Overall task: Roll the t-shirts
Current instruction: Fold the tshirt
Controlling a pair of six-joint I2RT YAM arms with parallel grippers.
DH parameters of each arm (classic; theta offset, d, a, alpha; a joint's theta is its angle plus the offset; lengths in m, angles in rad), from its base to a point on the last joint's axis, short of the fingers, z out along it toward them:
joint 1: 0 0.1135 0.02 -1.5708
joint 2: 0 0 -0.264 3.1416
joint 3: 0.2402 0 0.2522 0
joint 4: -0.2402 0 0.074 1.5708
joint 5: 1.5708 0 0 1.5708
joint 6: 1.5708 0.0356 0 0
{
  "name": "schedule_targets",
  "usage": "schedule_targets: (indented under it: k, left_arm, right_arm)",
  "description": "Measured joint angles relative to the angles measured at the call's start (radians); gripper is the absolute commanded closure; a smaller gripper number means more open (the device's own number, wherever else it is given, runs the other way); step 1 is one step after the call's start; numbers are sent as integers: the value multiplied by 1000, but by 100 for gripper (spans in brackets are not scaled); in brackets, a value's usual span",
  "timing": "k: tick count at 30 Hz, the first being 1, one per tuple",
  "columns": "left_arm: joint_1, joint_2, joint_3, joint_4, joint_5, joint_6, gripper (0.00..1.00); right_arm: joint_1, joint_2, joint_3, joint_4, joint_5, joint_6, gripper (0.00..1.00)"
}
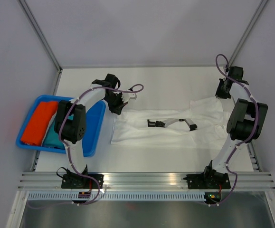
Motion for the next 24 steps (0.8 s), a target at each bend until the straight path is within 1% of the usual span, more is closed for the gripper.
schedule_targets:
  k: [9,17,19,24]
  left_arm:
    - [0,0,33,93,-49,0,98]
    - [0,-3,46,277,-158,-4,98]
    - [0,-20,28,334,-183,-9,98]
    - [0,-131,-101,473,-224,-13,98]
  right_arm:
    - [0,-101,0,31,-74,11,100]
    - [0,-199,0,72,-90,24,100]
    - [0,-231,-11,77,-89,28,100]
    - [0,-332,-53,59,-64,65,100]
